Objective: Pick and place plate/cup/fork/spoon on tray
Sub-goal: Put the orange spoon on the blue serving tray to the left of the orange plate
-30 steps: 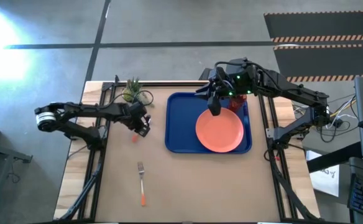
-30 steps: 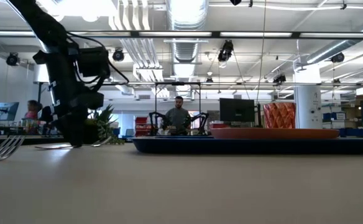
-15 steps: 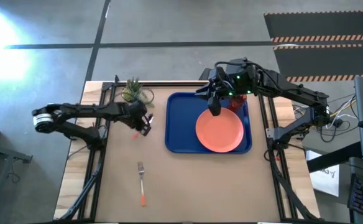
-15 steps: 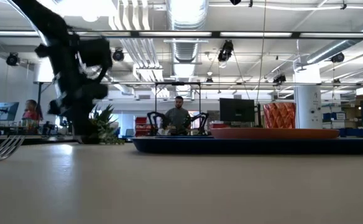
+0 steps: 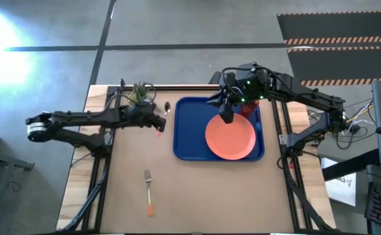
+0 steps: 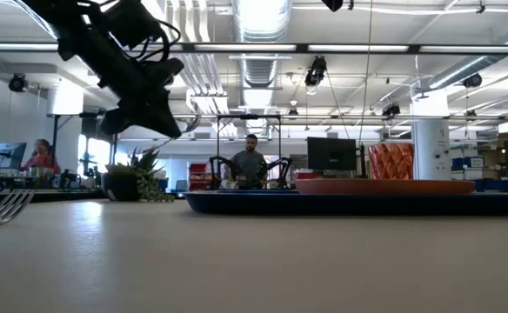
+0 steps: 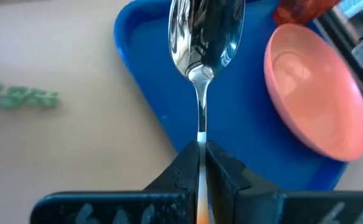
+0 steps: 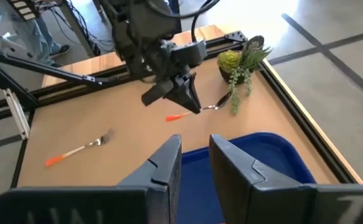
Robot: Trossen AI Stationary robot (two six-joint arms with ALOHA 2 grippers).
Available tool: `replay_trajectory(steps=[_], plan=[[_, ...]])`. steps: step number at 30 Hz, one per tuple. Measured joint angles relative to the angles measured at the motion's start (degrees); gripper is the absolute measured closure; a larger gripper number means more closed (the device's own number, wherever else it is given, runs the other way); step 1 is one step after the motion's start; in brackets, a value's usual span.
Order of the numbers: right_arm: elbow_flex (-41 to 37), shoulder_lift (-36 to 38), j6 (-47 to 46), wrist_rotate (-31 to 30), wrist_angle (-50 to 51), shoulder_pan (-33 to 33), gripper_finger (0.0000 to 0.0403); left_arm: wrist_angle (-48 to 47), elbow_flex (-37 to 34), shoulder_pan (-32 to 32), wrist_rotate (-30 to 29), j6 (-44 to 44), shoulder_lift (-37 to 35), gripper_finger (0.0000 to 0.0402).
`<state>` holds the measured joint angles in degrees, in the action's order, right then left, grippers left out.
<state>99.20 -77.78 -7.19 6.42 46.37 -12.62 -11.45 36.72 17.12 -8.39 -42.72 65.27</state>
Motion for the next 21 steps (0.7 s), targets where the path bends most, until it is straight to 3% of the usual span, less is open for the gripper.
replay_trajectory(steps=[13,21], plan=[[0.0,0.0,3.9,-0.4,0.1,0.0,0.0337,20.4,3.3,-10.7,-9.1,-11.6,16.2,0.0402],[0.0,0.0,5.0,-0.4,0.4,0.0,0.0337,23.6,12.9,-13.1,-11.9,-14.4,28.5,0.0402]])
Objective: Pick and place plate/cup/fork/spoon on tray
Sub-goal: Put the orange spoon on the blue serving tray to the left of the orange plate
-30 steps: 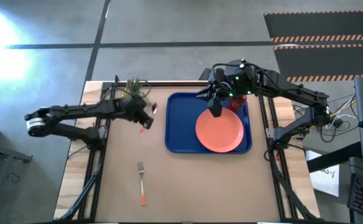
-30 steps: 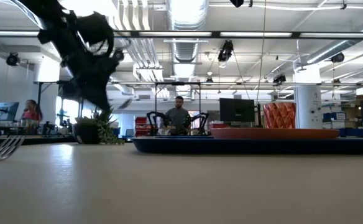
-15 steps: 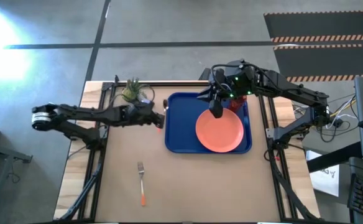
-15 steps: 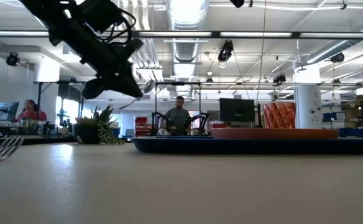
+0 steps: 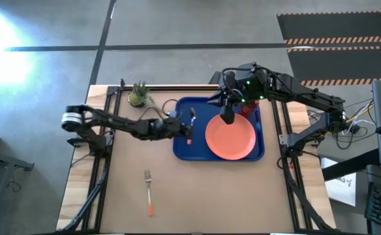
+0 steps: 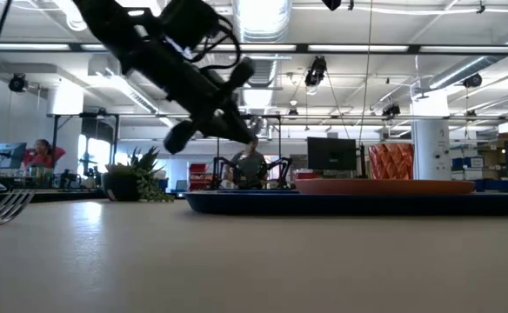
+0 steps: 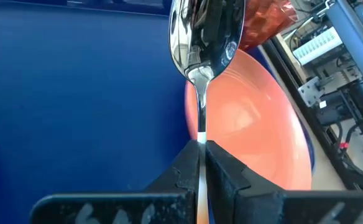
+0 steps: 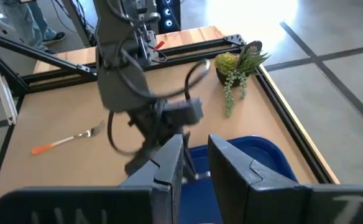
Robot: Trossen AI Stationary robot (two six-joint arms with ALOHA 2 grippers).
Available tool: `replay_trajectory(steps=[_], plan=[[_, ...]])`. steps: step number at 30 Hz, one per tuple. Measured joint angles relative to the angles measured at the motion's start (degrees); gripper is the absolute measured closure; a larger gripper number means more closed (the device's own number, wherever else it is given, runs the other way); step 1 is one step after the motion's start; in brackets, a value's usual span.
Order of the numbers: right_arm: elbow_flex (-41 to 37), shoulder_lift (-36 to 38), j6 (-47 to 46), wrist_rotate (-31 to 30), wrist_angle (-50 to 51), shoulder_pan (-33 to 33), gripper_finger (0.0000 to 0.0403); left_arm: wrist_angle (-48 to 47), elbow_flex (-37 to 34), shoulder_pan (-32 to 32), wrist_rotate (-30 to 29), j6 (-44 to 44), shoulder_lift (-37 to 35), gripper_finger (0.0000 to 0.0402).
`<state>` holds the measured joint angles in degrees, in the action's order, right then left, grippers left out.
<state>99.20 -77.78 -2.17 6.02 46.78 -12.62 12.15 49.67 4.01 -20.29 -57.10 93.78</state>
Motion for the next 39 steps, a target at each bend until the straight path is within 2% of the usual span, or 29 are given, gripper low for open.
replay_trajectory(steps=[5,9,11,18,25,39], plan=[[0.0,0.0,0.5,0.0,0.5,0.0,0.0337,-1.6,7.0,-0.6,0.1,0.3,7.0,0.0402],[0.0,0.0,0.6,0.0,2.3,0.0,0.0338,-5.0,9.6,-0.9,0.5,-1.1,9.8,0.0402],[0.0,0.0,0.7,0.0,3.5,0.0,0.0339,-7.4,10.0,-1.0,0.5,-1.9,10.5,0.0402],[0.0,0.0,1.6,0.1,3.9,0.0,0.0338,-7.3,9.0,-1.7,-1.3,-8.5,11.5,0.0401],[0.0,0.0,3.0,0.0,3.9,0.0,0.0339,-7.1,9.8,-1.8,-3.7,-8.6,11.5,0.0401],[0.0,0.0,3.3,0.0,3.9,0.0,0.0338,-7.0,10.2,-2.3,-3.5,-10.2,13.4,0.0401]])
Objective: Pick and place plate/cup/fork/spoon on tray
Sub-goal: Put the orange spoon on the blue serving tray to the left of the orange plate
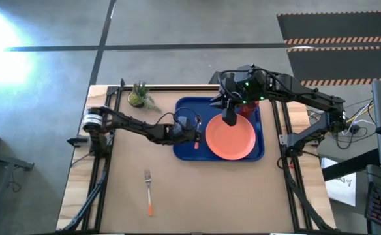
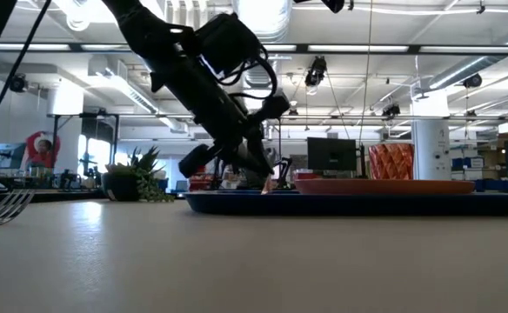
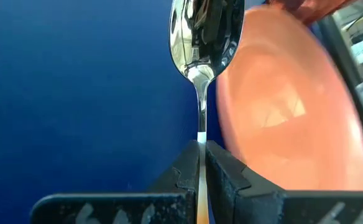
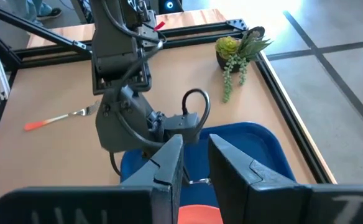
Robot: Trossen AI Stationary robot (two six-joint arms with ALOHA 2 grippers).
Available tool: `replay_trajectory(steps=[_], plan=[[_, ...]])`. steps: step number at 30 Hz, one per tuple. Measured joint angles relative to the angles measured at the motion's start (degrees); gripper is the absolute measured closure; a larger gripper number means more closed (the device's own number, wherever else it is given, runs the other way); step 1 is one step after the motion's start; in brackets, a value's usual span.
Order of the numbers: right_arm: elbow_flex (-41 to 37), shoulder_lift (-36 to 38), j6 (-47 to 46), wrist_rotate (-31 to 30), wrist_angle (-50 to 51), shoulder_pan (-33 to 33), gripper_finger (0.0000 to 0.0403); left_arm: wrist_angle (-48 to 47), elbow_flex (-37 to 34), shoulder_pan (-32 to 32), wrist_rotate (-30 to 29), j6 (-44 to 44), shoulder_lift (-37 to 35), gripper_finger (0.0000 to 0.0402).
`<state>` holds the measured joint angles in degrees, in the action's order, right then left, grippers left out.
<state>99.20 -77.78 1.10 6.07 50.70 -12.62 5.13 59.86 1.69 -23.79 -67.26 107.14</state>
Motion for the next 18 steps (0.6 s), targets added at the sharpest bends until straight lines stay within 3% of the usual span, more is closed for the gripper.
replay_trajectory(steps=[18], plan=[[0.0,0.0,0.0,0.0,0.0,0.0,0.0338,0.4,0.9,-0.4,0.7,-1.5,2.6,0.0401]])
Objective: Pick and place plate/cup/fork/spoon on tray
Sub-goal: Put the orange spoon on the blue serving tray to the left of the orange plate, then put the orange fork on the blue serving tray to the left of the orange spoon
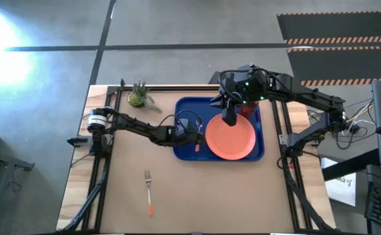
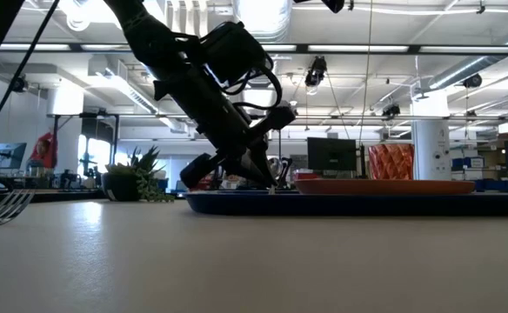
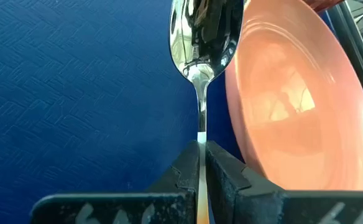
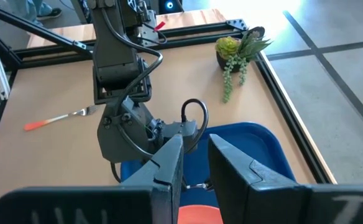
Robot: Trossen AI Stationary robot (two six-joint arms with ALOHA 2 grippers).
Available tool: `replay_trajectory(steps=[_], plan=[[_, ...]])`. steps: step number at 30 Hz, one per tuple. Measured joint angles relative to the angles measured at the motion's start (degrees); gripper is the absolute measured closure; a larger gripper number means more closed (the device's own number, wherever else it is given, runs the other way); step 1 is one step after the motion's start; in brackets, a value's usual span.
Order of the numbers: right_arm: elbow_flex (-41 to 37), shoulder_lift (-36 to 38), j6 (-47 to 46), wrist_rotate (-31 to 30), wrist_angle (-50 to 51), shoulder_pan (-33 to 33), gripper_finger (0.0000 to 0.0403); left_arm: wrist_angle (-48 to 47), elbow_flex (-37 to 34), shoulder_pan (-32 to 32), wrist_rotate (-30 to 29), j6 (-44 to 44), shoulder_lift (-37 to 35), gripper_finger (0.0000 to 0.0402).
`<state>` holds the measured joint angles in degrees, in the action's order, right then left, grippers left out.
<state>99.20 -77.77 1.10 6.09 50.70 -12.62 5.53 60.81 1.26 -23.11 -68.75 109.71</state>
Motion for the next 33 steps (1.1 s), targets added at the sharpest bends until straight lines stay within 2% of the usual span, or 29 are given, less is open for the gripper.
replay_trajectory(steps=[6,23,25,30,33], plan=[[0.0,0.0,0.0,0.0,0.0,0.0,0.0339,1.9,0.0,0.0,0.0,1.6,0.0,0.0397],[0.0,0.0,0.0,0.0,0.0,0.0,0.0337,2.9,-0.3,0.0,0.3,2.3,0.0,0.0343],[0.0,0.0,0.0,0.0,0.0,0.0,0.0339,2.9,-0.3,0.2,2.6,3.8,-0.1,0.0341],[0.0,0.0,0.0,0.0,1.1,0.0,0.0341,3.0,-0.4,1.4,14.6,8.0,-3.2,0.034],[0.0,0.0,-0.1,0.0,2.5,0.0,0.0338,0.2,-0.3,1.4,16.8,8.3,-6.6,0.0343]])
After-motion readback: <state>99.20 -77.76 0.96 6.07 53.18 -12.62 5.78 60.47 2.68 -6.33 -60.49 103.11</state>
